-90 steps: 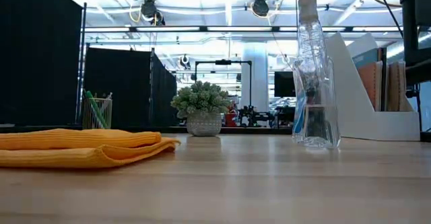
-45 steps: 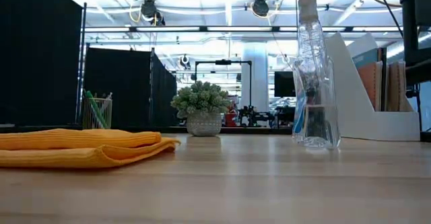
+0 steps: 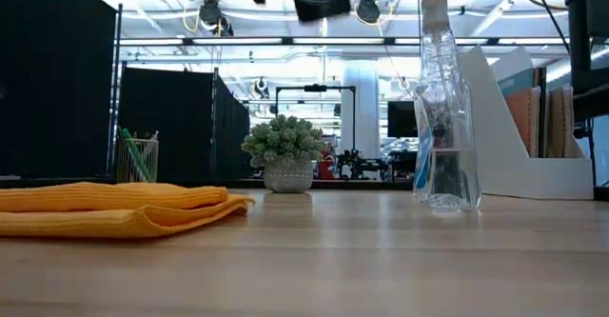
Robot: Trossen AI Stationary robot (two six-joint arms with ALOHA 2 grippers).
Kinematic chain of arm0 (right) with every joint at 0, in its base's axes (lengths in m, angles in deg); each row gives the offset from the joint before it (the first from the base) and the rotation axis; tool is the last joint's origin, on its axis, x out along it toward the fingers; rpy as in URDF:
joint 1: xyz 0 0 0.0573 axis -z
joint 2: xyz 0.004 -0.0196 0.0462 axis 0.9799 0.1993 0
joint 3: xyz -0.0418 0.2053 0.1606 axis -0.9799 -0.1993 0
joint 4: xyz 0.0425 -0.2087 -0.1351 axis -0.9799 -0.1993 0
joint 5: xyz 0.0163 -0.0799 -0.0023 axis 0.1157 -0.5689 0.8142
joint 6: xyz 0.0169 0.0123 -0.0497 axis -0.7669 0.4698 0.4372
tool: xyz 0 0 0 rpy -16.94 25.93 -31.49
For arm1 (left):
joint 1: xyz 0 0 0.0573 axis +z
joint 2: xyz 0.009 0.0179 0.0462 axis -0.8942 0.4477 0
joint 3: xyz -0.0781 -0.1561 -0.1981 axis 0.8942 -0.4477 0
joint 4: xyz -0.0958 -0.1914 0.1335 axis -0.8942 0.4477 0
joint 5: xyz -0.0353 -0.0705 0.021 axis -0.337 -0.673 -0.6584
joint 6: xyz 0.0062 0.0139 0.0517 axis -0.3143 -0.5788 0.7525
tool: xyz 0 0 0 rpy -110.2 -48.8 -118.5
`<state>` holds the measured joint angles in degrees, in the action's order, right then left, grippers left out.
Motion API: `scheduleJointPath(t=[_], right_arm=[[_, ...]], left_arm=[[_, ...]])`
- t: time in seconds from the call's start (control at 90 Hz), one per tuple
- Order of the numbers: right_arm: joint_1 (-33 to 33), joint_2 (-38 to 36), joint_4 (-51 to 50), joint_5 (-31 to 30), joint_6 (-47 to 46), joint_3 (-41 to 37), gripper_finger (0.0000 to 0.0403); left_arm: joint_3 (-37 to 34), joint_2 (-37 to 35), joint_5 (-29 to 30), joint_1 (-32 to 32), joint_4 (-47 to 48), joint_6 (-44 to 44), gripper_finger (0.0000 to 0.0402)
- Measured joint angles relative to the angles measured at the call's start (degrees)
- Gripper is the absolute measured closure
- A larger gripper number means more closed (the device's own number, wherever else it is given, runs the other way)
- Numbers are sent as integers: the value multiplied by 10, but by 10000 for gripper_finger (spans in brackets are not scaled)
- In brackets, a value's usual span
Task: Apply microfiber cloth
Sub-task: Spray the pink cellphone using the transparent spray bottle
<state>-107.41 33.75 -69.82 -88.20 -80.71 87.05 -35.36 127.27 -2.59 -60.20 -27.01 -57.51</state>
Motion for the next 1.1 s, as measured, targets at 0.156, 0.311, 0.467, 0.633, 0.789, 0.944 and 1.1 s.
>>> scheduleJointPath(t=[0.156, 0.311, 0.467, 0.633, 0.789, 0.944, 1.1], right_arm=[[-34, -2, -104, 10, -178, -77, 89], [-40, -9, -57, 53, -246, -197, 92], [-26, -18, 91, 87, -218, -305, 101], [0, -20, 200, 82, -125, -353, 105], [30, -18, 231, 90, -53, -359, 105], [39, -18, 281, 97, -5, -359, 105], [40, -15, 308, 97, 14, -359, 106]], left_arm=[[0, 60, -4, 14, 8, 0, 391], [0, 113, -6, 34, -6, -1, 391], [0, 152, -40, 48, -22, -15, 391], [0, 181, -47, 48, -34, -15, 391], [0, 200, -60, 46, -78, -16, 391], [5, 218, -64, 36, -94, -16, 390], [20, 234, -65, 22, -93, -16, 390]])
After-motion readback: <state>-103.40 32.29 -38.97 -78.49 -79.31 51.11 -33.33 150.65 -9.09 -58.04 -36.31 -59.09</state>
